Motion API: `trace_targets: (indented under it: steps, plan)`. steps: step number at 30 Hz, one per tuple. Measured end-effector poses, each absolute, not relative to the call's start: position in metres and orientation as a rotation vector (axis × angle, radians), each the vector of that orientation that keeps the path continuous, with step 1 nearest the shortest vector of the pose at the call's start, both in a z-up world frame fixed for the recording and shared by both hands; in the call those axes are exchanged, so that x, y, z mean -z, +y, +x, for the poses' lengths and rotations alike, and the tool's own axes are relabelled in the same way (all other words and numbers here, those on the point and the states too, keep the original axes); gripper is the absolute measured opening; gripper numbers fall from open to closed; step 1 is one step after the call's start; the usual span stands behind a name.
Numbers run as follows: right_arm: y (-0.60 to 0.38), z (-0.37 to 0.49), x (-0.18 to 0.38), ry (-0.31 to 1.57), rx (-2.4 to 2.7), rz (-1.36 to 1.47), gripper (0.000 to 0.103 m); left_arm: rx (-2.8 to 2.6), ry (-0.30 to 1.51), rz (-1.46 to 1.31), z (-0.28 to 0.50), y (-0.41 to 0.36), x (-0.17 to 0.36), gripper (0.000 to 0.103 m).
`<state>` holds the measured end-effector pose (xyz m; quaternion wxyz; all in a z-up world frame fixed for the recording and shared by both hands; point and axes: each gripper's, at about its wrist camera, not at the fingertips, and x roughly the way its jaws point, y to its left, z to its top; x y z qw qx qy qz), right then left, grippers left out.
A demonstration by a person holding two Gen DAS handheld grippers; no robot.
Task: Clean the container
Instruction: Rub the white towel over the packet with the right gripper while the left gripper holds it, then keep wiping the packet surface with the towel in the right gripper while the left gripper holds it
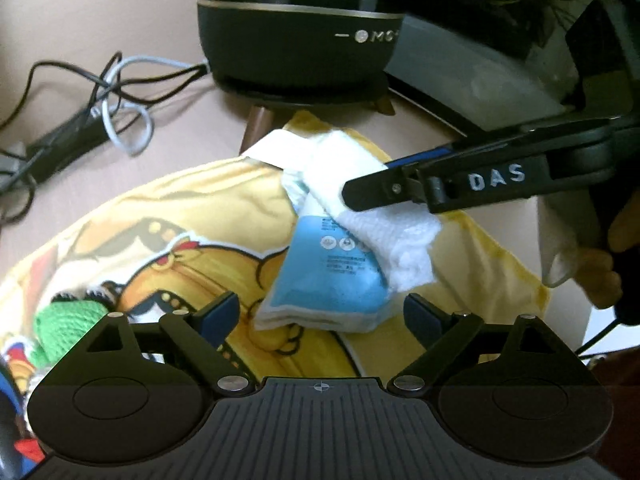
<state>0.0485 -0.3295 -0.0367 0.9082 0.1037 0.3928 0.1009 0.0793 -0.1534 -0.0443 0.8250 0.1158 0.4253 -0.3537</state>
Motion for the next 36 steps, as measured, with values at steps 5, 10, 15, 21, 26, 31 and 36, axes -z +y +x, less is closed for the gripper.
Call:
trace_targets:
  steps: [5,10,15,21,26,31,36]
  plan:
    - [-0.325,0.057,0.049,0.814,-0.248,0.237,0.051,0.761,0.922,0.262,0.074,-0.155,0.045,0.094]
    - [-0.309,0.047,0.042,0.747,-0.296,0.135,0.010,0.753,0.938,0.249,0.075,-0.153,0.046,0.094]
    - [-0.310,0.048,0.033,0.778,-0.423,0.276,0.010,0.725,0.950,0.262,0.074,-0.154,0.048,0.094]
    - [-0.330,0.047,0.044,0.798,-0.234,0.213,0.010,0.676,0.990,0.205,0.081,-0.149,0.051,0.094]
    - [-0.343,0.045,0.052,0.829,-0.212,0.250,0.012,0.667,1.048,0.077,0.103,-0.149,0.058,0.094]
    - [-0.345,0.046,0.057,0.843,-0.211,0.286,0.012,0.740,0.986,0.108,0.104,-0.164,0.058,0.070]
    - [-0.347,0.047,0.047,0.813,-0.212,0.290,0.012,0.711,0.713,0.483,0.074,-0.183,0.047,0.060]
